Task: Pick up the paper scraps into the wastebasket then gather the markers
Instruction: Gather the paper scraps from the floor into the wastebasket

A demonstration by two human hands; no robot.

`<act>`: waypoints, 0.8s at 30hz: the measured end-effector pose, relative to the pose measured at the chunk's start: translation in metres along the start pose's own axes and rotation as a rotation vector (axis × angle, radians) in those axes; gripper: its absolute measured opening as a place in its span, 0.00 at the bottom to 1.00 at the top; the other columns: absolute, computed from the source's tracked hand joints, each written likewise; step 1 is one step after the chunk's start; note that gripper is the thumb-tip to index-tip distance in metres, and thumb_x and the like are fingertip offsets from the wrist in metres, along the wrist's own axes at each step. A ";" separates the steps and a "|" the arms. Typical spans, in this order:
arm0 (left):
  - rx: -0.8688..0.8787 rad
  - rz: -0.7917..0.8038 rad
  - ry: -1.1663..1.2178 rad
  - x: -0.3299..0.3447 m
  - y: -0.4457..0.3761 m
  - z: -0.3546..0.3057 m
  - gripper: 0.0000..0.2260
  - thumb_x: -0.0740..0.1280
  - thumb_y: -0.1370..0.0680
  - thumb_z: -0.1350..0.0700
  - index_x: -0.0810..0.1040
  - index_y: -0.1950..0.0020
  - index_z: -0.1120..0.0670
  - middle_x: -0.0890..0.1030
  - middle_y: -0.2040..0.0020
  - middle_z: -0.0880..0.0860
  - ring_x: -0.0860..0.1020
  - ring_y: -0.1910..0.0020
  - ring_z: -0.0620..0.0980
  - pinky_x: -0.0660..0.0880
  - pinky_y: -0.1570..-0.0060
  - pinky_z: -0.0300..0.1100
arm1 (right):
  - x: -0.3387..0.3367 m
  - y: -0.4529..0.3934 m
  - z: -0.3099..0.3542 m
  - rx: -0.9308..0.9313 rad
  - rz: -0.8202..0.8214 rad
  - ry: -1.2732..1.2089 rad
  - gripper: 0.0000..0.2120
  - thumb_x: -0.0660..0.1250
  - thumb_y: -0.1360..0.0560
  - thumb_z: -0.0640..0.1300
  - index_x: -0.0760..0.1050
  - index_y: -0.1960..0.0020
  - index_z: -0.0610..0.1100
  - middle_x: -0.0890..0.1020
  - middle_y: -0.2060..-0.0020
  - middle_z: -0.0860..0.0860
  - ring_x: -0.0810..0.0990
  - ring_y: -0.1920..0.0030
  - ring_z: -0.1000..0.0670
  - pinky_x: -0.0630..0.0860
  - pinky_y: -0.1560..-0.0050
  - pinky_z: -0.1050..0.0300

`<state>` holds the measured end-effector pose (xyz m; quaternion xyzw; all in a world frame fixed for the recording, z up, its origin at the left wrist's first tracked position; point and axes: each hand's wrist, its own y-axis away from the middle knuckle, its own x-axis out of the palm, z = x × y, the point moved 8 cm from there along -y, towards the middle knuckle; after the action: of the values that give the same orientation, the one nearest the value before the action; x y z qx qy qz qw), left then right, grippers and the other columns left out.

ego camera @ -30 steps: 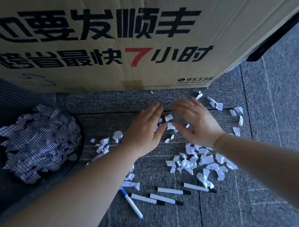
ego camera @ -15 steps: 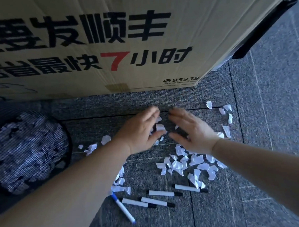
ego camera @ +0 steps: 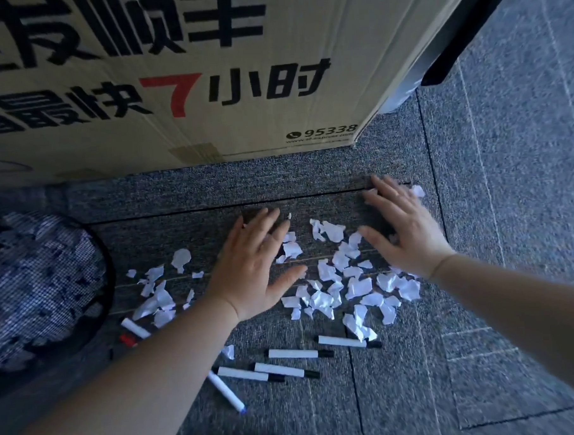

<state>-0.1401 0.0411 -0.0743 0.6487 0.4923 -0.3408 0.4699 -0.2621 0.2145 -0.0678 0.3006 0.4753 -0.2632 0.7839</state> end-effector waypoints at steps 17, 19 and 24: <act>0.201 -0.099 -0.154 0.018 -0.007 -0.062 0.24 0.58 0.25 0.43 0.64 0.32 0.51 0.72 0.32 0.55 0.72 0.36 0.55 0.71 0.41 0.55 | 0.035 0.058 0.034 -0.246 -0.076 0.289 0.35 0.55 0.29 0.71 0.67 0.32 0.48 0.76 0.38 0.45 0.69 0.37 0.44 0.64 0.37 0.40; 0.217 -0.143 -0.182 0.012 -0.007 -0.060 0.21 0.64 0.29 0.47 0.67 0.39 0.51 0.78 0.41 0.55 0.77 0.46 0.55 0.76 0.52 0.50 | 0.031 0.043 0.043 -0.254 -0.143 0.298 0.30 0.56 0.28 0.68 0.71 0.38 0.48 0.79 0.46 0.45 0.74 0.46 0.43 0.71 0.46 0.43; 0.208 -0.121 -0.172 0.007 -0.014 -0.056 0.08 0.61 0.26 0.56 0.68 0.49 0.55 0.79 0.59 0.54 0.76 0.67 0.52 0.71 0.74 0.42 | 0.027 0.023 0.060 -0.366 -0.183 0.330 0.20 0.62 0.26 0.59 0.73 0.48 0.43 0.79 0.59 0.47 0.77 0.62 0.45 0.74 0.64 0.52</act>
<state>-0.1524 0.0974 -0.0656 0.6313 0.4503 -0.4720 0.4194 -0.1999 0.1839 -0.0652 0.1485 0.6616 -0.1902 0.7100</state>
